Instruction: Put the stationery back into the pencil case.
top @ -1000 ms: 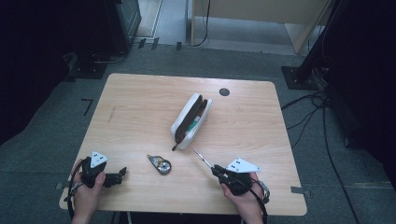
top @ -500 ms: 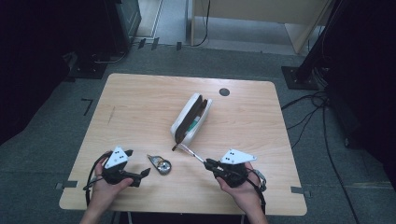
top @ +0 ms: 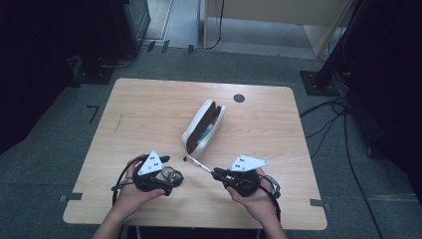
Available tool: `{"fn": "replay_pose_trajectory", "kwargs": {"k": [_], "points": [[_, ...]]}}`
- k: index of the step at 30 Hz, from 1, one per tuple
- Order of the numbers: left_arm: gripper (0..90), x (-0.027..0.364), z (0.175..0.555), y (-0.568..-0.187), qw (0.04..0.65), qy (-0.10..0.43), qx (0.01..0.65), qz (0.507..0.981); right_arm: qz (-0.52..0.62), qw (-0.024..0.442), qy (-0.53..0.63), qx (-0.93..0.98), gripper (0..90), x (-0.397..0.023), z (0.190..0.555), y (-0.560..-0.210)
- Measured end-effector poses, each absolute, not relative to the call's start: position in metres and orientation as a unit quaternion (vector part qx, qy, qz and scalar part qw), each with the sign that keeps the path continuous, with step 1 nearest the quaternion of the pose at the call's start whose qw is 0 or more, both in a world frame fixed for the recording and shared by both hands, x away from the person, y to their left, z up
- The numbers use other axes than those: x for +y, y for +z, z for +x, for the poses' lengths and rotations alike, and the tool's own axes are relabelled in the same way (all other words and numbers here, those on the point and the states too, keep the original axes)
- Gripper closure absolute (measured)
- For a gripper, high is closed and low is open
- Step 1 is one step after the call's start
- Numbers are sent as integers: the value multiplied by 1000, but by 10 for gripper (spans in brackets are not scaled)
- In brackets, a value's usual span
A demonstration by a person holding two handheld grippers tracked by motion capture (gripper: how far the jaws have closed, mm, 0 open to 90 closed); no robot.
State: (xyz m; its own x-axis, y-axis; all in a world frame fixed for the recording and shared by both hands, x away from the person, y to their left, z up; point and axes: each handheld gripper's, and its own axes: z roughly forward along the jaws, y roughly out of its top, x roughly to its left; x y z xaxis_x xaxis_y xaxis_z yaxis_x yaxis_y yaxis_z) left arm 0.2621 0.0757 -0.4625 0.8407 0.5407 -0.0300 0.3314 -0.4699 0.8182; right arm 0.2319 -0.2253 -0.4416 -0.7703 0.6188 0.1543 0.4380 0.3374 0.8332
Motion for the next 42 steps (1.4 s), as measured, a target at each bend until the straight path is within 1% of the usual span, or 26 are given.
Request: {"fn": "replay_pose_trajectory", "kwargs": {"k": [2, 4, 5, 6, 10, 14, 19, 21, 24, 26, 32, 38, 42], "points": [[149, 74, 263, -462, 447, 115, 254, 850, 322, 94, 475, 813, 810, -224, 232, -442], [153, 68, 262, -462, 436, 136, 246, 855, 320, 92, 473, 816, 810, -222, 231, -442], [153, 68, 262, -462, 436, 136, 246, 855, 320, 92, 473, 816, 810, -222, 231, -442], [157, 65, 262, -461, 424, 156, 245, 858, 318, 91, 469, 819, 810, -221, 232, -443], [165, 64, 261, -457, 437, 156, 237, 854, 320, 88, 467, 820, 810, -221, 232, -444], [167, 57, 258, -452, 442, 153, 188, 864, 314, 84, 467, 822, 811, -218, 233, -444], [172, 49, 256, -451, 435, 157, 157, 873, 307, 75, 461, 829, 810, -212, 233, -443], [221, 47, 256, -453, 427, 170, 157, 874, 302, 73, 461, 831, 811, -211, 233, -442], [249, 45, 257, -455, 419, 179, 154, 877, 300, 67, 460, 833, 811, -211, 233, -441], [287, 44, 258, -457, 408, 189, 154, 880, 299, 64, 460, 834, 810, -211, 233, -441], [402, 39, 256, -464, 375, 205, 131, 894, 295, 56, 454, 839, 811, -210, 234, -441], [536, 40, 254, -465, 373, 212, 121, 895, 291, 48, 451, 842, 811, -210, 235, -441], [596, 44, 254, -465, 379, 210, 109, 895, 287, 42, 461, 838, 808, -214, 235, -440]]}}
